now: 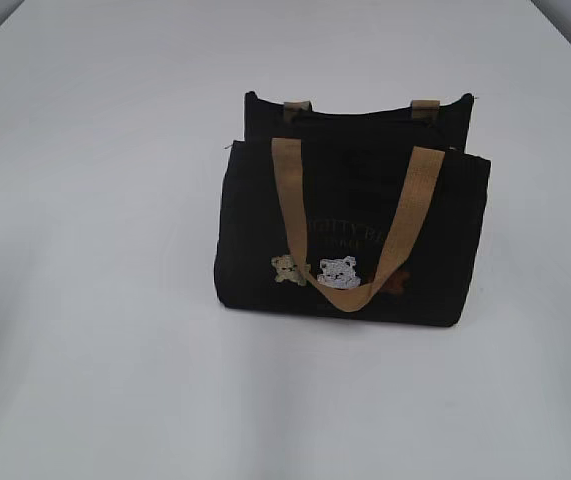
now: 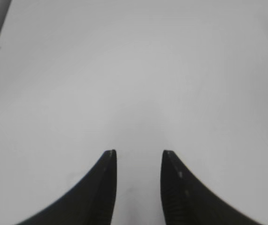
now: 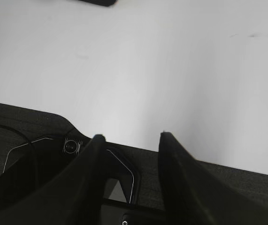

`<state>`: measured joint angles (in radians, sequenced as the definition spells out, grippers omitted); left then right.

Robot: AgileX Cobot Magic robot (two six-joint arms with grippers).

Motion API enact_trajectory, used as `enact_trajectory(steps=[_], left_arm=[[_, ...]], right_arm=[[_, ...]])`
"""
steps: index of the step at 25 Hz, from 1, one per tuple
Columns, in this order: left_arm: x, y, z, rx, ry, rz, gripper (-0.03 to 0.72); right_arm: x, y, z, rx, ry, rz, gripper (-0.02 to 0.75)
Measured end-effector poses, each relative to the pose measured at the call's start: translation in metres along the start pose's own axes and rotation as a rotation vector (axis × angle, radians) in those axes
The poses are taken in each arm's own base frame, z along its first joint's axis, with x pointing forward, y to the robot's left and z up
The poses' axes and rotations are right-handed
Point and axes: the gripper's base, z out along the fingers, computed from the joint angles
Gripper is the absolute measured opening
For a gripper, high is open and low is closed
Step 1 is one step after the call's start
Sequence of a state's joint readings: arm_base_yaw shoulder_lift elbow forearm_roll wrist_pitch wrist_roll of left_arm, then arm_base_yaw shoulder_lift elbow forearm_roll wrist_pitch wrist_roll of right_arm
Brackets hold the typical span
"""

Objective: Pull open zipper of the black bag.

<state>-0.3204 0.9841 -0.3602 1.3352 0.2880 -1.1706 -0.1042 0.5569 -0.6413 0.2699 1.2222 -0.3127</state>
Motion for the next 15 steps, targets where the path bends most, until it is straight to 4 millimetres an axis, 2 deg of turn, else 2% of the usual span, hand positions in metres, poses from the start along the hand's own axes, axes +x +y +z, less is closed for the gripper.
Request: enact_trajectory(steps=[3,8,12,15], left_arm=[[0.006,0.005,-0.002,-0.064,0.197,-0.114,0.235],[0.007,-0.016,-0.017,0.175,0.400,-0.223,0.211],[0.008,-0.016,-0.042,0.251,0.420,-0.263,0.209],[0.002,-0.008,-0.075,0.282,0.301,-0.310,0.209]], right_arm=[[0.004,0.002,-0.005,0.012,-0.034,-0.011,0.295],[0.008,0.004,-0.010,0.020,-0.069,-0.019,0.295],[0.019,0.007,-0.011,0.026,-0.098,-0.022,0.295],[0.034,0.007,-0.001,0.026,-0.087,-0.018,0.294]])
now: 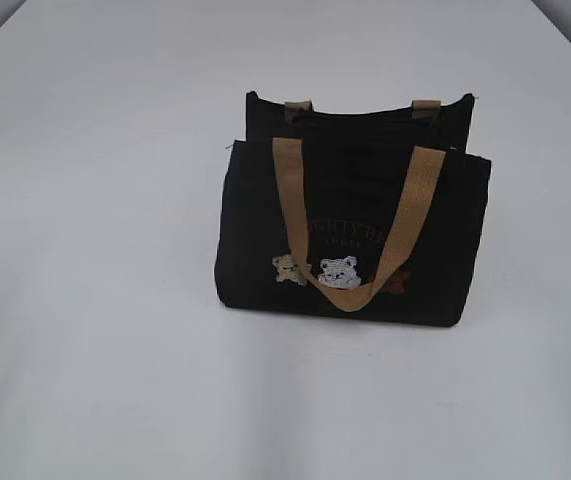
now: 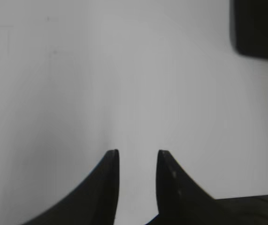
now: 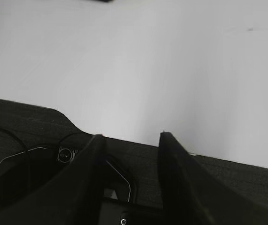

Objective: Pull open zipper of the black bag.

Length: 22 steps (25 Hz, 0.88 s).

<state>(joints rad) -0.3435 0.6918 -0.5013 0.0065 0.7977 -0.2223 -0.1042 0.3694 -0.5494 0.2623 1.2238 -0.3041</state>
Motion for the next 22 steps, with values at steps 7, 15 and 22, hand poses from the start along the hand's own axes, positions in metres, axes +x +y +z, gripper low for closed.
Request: enact_trajectory(steps=[7,15,22], left_arm=[[0.023,0.005,-0.057,0.048,-0.196,-0.002,0.208],[0.056,0.014,-0.079,0.034,-0.275,0.108,0.208],[0.079,0.015,-0.099,0.085,-0.456,0.180,0.208]], right_arm=[[0.010,0.001,-0.006,0.040,-0.050,-0.015,0.294],[0.022,0.005,-0.013,0.064,-0.131,-0.056,0.294],[0.039,0.012,-0.026,0.117,-0.358,-0.114,0.293]])
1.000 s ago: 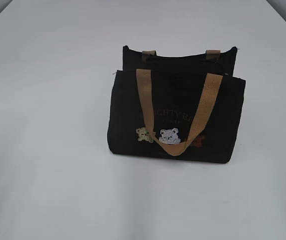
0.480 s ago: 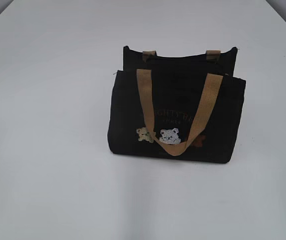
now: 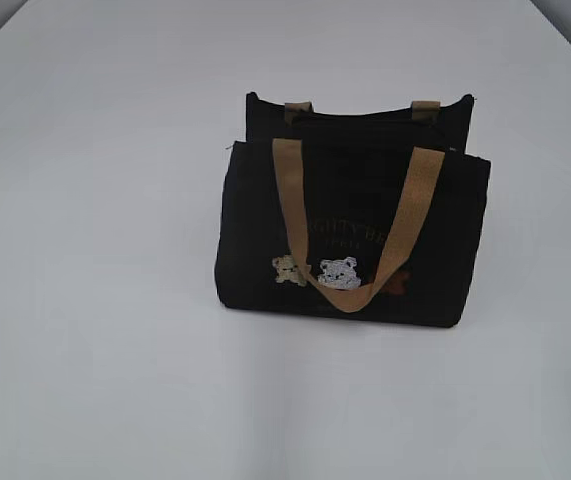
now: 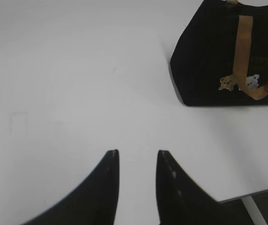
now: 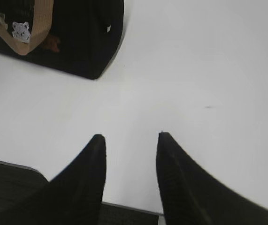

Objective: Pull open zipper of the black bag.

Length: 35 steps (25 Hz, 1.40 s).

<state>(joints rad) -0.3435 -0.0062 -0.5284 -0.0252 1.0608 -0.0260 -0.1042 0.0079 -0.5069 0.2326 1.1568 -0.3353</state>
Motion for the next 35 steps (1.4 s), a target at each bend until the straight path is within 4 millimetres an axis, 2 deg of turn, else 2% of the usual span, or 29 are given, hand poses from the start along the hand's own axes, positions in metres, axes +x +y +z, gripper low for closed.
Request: enact_trajectory(steps=[8,22,35], left_arm=[[0.0002,-0.0001,-0.0003,0.001,-0.002,0.006,0.208],[0.0002,-0.0002,-0.0003,0.002,-0.002,0.005,0.208],[-0.0002,-0.0031,0.0007,-0.295,-0.018,-0.133,0.208]], right_arm=[[0.0009,-0.0006,0.0024,0.012,-0.034,0.002,0.254],[0.0007,-0.0006,0.0024,0.012,-0.037,0.003,0.251],[0.0006,-0.0005,0.0024,0.010,-0.038,0.005,0.250]])
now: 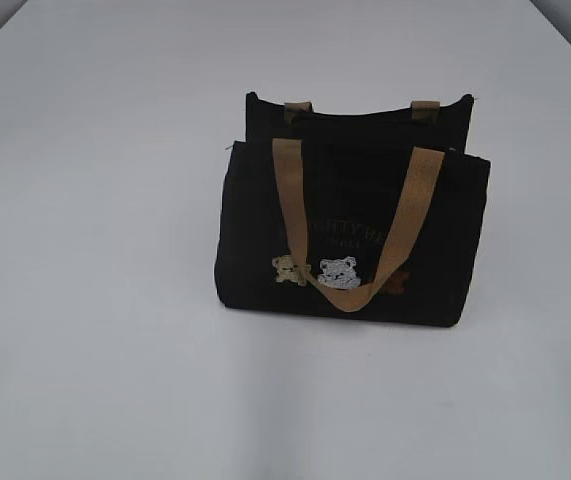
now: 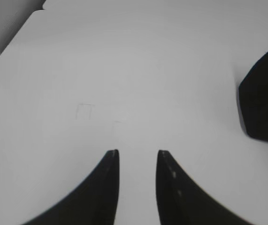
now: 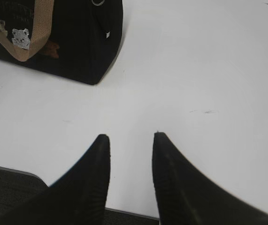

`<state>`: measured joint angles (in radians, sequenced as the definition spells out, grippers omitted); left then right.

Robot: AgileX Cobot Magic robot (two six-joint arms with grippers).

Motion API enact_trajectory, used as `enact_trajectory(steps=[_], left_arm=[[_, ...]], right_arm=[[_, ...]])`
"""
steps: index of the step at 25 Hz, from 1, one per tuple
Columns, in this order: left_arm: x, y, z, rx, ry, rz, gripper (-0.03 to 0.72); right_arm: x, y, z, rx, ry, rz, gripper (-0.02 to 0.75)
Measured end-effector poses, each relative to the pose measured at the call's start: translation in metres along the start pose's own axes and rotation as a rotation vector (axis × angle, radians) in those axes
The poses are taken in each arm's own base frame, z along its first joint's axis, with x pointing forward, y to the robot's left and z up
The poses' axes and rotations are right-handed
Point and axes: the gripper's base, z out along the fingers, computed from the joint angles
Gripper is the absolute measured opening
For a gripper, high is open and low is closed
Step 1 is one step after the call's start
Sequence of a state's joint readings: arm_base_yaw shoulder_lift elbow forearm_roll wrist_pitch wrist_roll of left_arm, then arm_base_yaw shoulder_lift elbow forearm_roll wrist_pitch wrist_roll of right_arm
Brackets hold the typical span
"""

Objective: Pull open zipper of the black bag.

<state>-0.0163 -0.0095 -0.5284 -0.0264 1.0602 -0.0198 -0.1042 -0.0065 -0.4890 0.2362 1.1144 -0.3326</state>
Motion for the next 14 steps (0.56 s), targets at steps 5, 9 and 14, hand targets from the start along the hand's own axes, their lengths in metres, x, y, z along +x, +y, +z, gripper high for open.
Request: enact_trajectory(steps=[5,9,14], left_arm=[[0.0000,-0.0001,0.0000,-0.012,-0.001,-0.005,0.208],[0.0000,-0.0001,0.0000,-0.012,-0.001,-0.005,0.208],[0.0000,-0.0001,0.0000,-0.012,-0.001,-0.005,0.208]], right_arm=[[0.0000,0.0001,0.0000,-0.001,0.000,0.000,0.250],[0.0000,0.0001,0.0000,-0.001,0.000,0.001,0.250],[0.0000,0.0001,0.0000,-0.001,0.000,0.001,0.250]])
